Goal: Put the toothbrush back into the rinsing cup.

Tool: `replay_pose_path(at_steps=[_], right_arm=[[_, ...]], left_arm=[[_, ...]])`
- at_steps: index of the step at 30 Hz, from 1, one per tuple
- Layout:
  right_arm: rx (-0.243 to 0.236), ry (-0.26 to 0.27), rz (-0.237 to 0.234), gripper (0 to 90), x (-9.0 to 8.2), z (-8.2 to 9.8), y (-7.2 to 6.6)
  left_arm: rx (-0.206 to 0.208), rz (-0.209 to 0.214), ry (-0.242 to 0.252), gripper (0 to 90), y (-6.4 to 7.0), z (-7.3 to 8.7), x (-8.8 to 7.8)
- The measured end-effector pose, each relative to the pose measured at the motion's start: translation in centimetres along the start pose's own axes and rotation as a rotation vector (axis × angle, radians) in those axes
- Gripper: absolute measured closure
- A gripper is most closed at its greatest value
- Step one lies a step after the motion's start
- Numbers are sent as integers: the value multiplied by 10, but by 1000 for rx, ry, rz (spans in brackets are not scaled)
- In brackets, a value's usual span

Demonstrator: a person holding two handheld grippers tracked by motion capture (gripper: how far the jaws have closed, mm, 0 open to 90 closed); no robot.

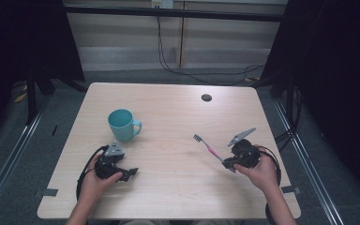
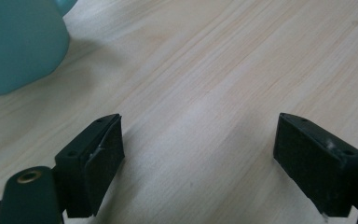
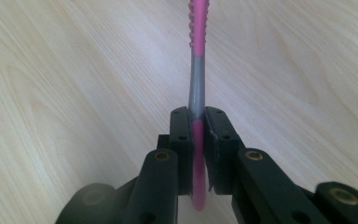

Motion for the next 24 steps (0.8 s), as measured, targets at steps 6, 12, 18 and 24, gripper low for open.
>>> replay_pose_path(at_steps=[6, 12, 18, 24], right_arm=[[11, 5, 5, 829, 3, -3, 0], [19, 25, 7, 829, 6, -10, -1], [16, 61, 14, 829, 3, -24, -2], [9, 99, 21, 829, 2, -37, -3]], left_arm=[[-11, 24, 22, 159, 8, -14, -3], [-8, 13, 32, 160, 17, -30, -3], [-18, 49, 53, 159, 30, -48, -2], [-12, 73, 42, 162, 43, -58, 4]])
Point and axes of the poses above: each handheld gripper's, and its own axes: x roughly forward along the jaws, z roughly out of its underside, y roughly to its right, the point moved 9 cm from there along x, roughly forward along the jaws, and after that the axes turned 15 degrees about -x, right-handed, at the moved point
